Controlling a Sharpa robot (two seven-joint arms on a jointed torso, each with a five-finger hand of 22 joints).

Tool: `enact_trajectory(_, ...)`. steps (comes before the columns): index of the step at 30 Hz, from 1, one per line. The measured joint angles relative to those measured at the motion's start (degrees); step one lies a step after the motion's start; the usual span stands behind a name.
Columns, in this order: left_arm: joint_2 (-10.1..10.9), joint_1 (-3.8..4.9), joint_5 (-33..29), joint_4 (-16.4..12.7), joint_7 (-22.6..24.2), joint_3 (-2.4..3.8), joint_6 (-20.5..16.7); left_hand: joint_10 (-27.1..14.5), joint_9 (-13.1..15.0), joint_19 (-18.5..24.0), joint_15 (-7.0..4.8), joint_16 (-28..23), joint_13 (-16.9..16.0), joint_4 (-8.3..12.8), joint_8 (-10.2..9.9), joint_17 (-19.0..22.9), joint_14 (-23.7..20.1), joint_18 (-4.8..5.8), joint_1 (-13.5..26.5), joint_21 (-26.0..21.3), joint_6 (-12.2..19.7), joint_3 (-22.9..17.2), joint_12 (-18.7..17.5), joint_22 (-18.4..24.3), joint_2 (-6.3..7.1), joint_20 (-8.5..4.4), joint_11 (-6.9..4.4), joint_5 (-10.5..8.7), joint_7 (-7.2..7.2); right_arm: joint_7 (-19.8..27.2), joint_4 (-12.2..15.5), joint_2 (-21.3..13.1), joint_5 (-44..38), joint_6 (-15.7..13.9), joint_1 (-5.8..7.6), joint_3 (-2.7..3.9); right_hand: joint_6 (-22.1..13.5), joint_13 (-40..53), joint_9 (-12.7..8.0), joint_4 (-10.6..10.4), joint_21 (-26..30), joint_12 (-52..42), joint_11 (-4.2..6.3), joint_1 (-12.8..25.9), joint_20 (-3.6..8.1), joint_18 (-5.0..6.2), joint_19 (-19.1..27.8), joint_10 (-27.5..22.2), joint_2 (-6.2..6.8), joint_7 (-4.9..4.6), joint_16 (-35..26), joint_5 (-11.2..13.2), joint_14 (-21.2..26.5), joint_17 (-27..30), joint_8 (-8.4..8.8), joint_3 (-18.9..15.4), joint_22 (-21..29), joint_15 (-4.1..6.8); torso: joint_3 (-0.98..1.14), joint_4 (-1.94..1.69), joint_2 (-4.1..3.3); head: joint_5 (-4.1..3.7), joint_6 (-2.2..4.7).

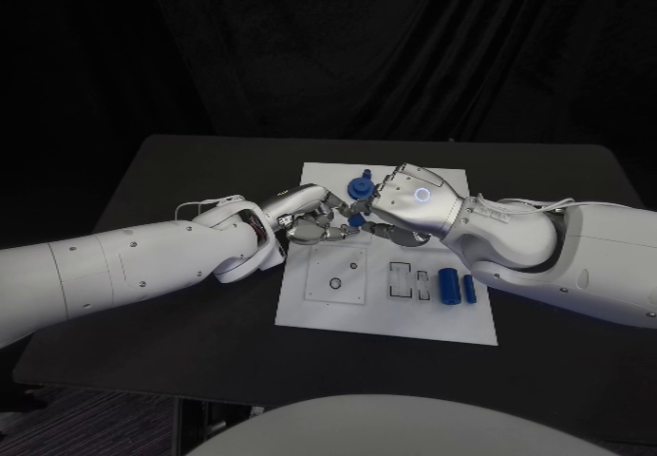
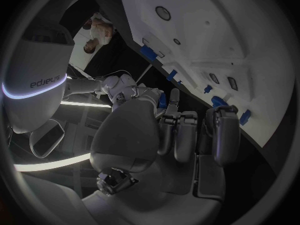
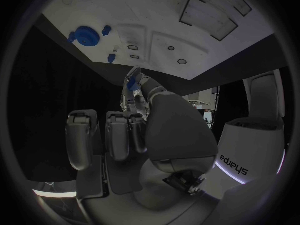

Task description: Assemble the parts on the task board

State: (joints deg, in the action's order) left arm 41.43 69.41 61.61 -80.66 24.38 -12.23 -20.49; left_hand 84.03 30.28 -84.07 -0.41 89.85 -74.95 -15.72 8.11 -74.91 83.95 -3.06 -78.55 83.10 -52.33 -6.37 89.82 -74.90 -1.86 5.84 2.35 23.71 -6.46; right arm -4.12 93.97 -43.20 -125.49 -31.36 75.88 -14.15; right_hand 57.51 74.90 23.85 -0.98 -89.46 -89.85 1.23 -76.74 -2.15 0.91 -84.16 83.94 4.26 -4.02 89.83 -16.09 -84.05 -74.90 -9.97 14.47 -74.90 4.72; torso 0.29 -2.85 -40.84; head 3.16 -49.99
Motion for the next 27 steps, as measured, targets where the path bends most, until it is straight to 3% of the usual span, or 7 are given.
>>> enact_trajectory(7,-0.1,-0.01,-0.8,0.1,0.7,0.0,0.0,0.0,0.2,0.0,-0.21,0.0,0.0,-0.1,0.3,0.0,0.2,0.0,-0.1,-0.2,0.0,-0.1,0.0,0.0,-0.1,0.0,0.0,0.79,0.0,0.1,-0.1,0.0,-0.3,0.4,0.0,0.0,-0.1,0.0,0.0,0.1,0.0,0.0,0.21,0.0,0.21,0.0,0.2,0.2,0.0,0.5,0.0,0.0,0.0,0.0,0.16,0.1,0.0,0.0,-0.01,-0.02,0.04,0.04,0.0)
enact_trajectory(13,-0.1,-0.01,-1.4,0.2,0.9,0.03,0.0,0.0,0.2,0.0,-0.21,0.0,0.0,-1.1,1.4,0.0,0.2,0.0,1.3,-0.2,0.6,1.6,0.0,0.0,0.28,0.0,0.0,-4.1,-0.18,0.1,-0.1,0.1,-1.0,1.0,-0.03,-0.05,0.3,0.0,0.0,0.2,0.0,0.0,0.41,0.1,0.21,0.0,0.2,0.0,0.16,0.92,0.0,0.0,0.1,0.0,0.33,0.2,0.0,0.13,-0.03,-0.06,0.04,-0.02,0.0)
enact_trajectory(17,-0.2,-0.01,-1.6,0.3,0.9,0.03,0.1,0.0,0.0,0.0,-0.21,0.0,0.0,-1.1,1.5,0.0,0.2,0.0,2.8,-0.4,1.1,2.7,0.0,0.0,0.2,0.0,0.0,-6.4,-0.42,0.1,-0.1,0.1,-1.4,1.4,-0.04,-0.05,0.4,0.0,0.0,0.3,0.0,0.0,0.41,0.3,0.21,0.01,0.2,0.0,0.31,1.03,0.0,0.0,0.2,0.0,0.45,0.1,0.0,0.2,-0.04,-0.06,0.04,0.02,0.0)
enact_trajectory(19,-0.2,-0.01,-1.6,0.3,0.9,0.04,0.2,0.0,-0.2,0.0,-0.21,0.0,0.0,-1.1,1.5,0.0,0.2,0.0,3.7,-0.8,1.7,3.7,0.0,0.0,0.92,0.0,0.0,-7.24,-0.41,0.1,-0.1,0.1,-1.6,1.5,-0.04,-0.05,0.7,0.0,0.0,0.3,0.0,0.0,0.41,0.4,0.21,0.0,0.2,0.0,0.47,1.32,0.0,-0.1,0.2,0.0,0.5,0.1,0.0,0.2,-0.04,-0.06,0.04,0.03,0.0)
enact_trajectory(23,-0.2,-0.01,-1.7,0.4,0.9,0.04,0.3,0.0,-0.4,0.0,-0.21,0.0,0.0,-1.0,1.5,0.0,0.2,0.0,4.0,-0.8,1.7,3.9,0.0,0.0,0.83,0.0,0.0,-7.07,-0.41,0.1,-0.2,0.1,-1.7,1.7,-0.05,-0.05,0.6,0.0,0.0,0.5,0.0,0.0,0.45,0.4,0.37,0.0,0.1,0.0,0.53,1.62,0.0,-0.1,0.0,0.0,0.66,0.4,0.0,0.4,-0.04,-0.06,0.04,0.05,0.0)
enact_trajectory(25,-0.3,-0.01,-1.7,0.5,0.9,0.04,0.4,0.0,-0.5,0.0,-0.21,0.0,0.0,-0.9,2.1,0.0,0.2,0.0,3.4,-0.8,1.7,4.0,0.0,0.0,0.46,0.0,0.0,-3.91,-0.41,0.1,-0.2,0.1,-1.8,1.7,-0.06,-0.05,0.3,0.0,0.0,0.5,0.0,0.0,0.73,0.4,0.62,0.0,0.2,0.1,0.53,1.96,0.0,-0.1,0.0,0.0,0.66,0.4,0.0,0.4,-0.04,-0.06,0.04,0.09,0.0)
enact_trajectory(27,-0.3,-0.01,-1.8,0.5,0.9,0.04,0.5,0.0,-0.5,0.0,-0.21,0.0,0.0,-0.6,2.4,0.0,0.2,0.0,2.3,-1.0,1.7,3.7,0.0,0.0,0.33,0.0,0.0,-2.05,-0.41,0.2,-0.2,0.1,-1.9,1.7,-0.06,-0.05,0.0,0.0,0.0,0.7,0.0,0.0,0.82,0.4,0.62,0.0,0.2,0.0,0.53,2.26,0.0,-0.1,0.0,0.0,0.8,0.5,0.0,0.45,-0.05,-0.06,0.03,0.13,0.0)
